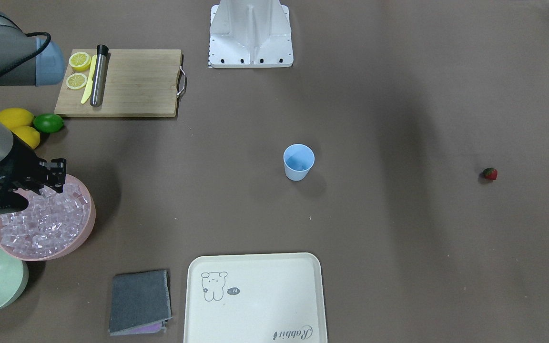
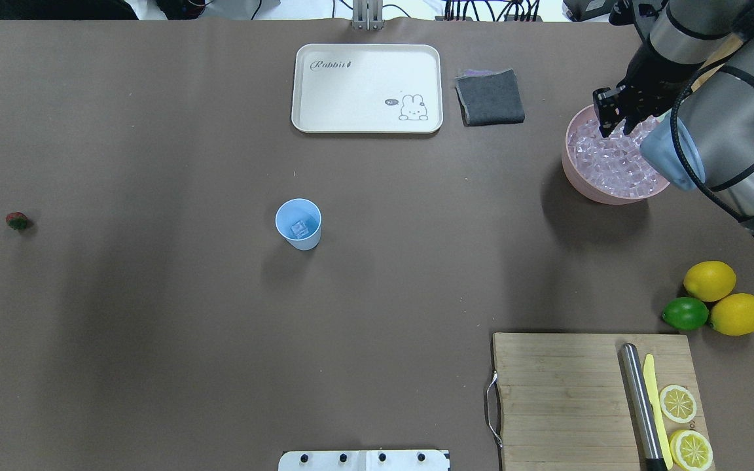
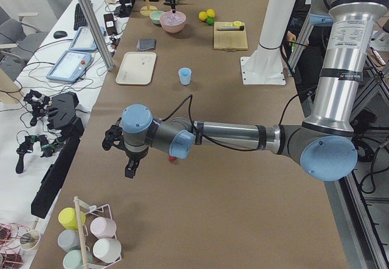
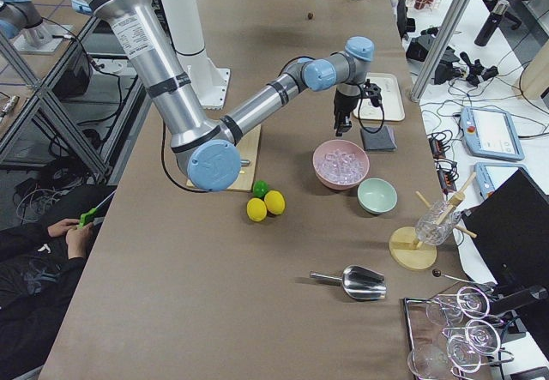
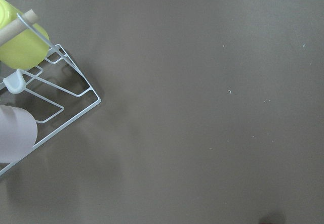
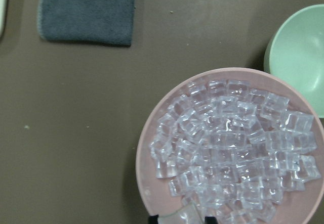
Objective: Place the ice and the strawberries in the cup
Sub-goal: 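Carry the ice cubes with the right gripper to the blue cup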
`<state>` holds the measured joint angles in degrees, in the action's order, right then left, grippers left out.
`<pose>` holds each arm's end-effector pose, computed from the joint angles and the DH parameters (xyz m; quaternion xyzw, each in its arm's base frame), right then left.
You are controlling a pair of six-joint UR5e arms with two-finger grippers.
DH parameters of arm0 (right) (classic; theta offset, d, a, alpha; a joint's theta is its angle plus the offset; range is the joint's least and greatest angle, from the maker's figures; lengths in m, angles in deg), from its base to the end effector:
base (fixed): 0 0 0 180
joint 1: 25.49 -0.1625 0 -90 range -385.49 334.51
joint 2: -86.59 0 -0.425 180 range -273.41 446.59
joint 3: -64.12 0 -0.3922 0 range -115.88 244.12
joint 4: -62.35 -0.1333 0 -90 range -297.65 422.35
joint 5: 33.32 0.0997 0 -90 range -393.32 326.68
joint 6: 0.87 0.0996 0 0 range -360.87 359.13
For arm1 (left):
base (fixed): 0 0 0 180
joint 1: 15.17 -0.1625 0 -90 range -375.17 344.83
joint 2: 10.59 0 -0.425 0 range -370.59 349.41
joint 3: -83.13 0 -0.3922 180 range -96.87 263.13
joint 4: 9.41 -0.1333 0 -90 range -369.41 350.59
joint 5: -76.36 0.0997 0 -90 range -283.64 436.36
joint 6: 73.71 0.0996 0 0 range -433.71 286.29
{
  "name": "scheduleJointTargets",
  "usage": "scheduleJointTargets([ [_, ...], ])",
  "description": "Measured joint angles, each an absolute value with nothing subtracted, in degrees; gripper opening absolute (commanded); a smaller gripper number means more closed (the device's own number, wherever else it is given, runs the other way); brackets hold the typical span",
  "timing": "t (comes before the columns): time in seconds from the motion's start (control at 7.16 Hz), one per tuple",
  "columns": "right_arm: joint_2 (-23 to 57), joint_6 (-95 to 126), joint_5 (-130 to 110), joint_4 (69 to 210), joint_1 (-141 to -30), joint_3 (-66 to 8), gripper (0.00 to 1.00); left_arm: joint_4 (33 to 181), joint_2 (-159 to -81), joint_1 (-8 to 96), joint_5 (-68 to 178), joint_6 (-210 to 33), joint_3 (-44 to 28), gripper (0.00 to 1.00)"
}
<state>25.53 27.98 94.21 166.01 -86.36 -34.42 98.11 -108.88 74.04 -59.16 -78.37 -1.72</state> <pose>-0.2481 -0.5944 0.3278 0.0184 -0.3700 -0.0687 0.9263 -0.0544 -0.5716 0.5917 0.1471 0.3880 0.0387 0.9090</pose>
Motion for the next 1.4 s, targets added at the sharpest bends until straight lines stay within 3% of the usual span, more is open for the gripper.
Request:
scheduleJointTargets([
  [0.7,36.15,63.71,94.36,146.88,-74.79,-33.41,0.00,98.33,-109.29,74.04,-59.17,-78.29,-0.24,0.98],
  [1.4,48.20,80.52,75.50,145.36,-57.35,-26.70,0.00,98.54,-109.78,73.96,-59.17,-77.98,1.11,0.98],
])
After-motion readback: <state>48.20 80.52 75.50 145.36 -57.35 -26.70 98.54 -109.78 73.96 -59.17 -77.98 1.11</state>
